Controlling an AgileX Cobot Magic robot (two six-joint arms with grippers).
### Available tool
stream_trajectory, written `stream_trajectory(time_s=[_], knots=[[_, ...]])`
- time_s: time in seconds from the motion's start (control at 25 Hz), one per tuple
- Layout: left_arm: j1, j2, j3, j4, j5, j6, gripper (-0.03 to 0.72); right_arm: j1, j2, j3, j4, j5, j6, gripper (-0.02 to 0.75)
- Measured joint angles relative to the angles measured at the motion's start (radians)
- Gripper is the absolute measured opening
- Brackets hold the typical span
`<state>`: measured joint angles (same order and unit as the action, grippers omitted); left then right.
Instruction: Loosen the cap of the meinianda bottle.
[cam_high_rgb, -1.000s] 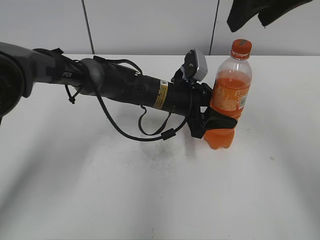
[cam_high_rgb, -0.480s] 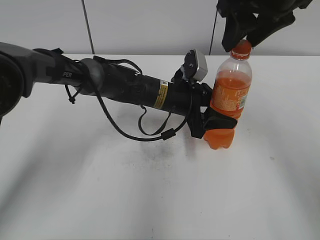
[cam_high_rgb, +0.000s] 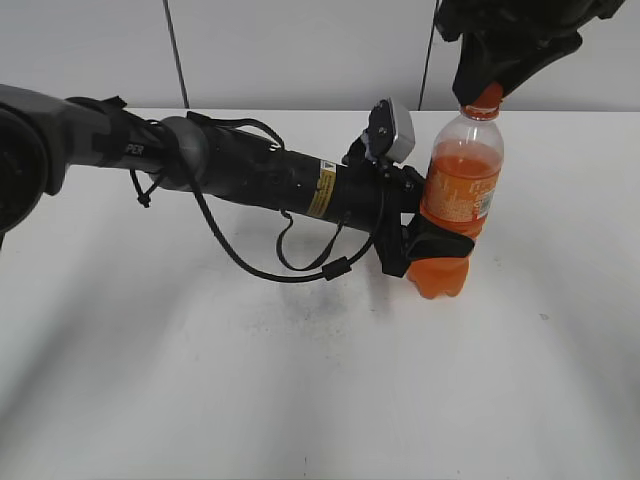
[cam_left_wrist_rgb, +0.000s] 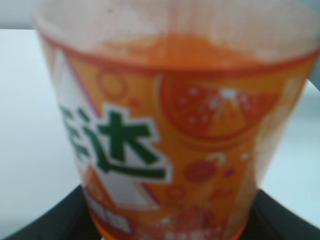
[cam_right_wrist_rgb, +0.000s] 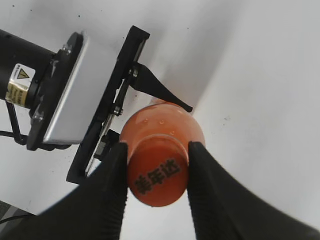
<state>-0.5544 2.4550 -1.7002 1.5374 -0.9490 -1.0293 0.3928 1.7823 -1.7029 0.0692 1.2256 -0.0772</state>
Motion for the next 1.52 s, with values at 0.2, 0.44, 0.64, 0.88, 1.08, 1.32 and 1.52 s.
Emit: stream_trajectory(time_s=[0.2, 0.44, 0.64, 0.88, 1.08, 1.32, 1.52], knots=[[0.0, 0.0, 0.0, -0.001, 0.0, 0.0, 0.407, 0.0, 0.0, 0.0, -0.009, -0.001, -0.413, 0.272], [0.0, 0.0, 0.0, -0.004, 0.004, -0.004, 0.407, 0.002, -0.002, -0.001, -0.031, -0.001, -1.166, 0.272], [0.0, 0.0, 0.0, 0.003, 0.003, -0.005, 0.407, 0.002, -0.003, -0.002, 0.001, 0.001, -1.237, 0.271], [0.0, 0.0, 0.0, 0.009, 0.0, -0.002, 0.407, 0.001, -0.054, -0.002, 0.06, 0.0, -1.127, 0.27], [0.0, 0.0, 0.0, 0.01, 0.001, 0.0, 0.407, -0.034, -0.108, -0.004, 0.053, 0.0, -0.61, 0.271], [0.0, 0.0, 0.0, 0.011, 0.001, 0.001, 0.407, -0.22, -0.108, 0.023, 0.051, -0.003, -0.272, 0.271], [0.0, 0.0, 0.0, 0.011, 0.0, 0.001, 0.407, -0.384, -0.134, 0.208, 0.053, -0.17, -0.212, 0.271]])
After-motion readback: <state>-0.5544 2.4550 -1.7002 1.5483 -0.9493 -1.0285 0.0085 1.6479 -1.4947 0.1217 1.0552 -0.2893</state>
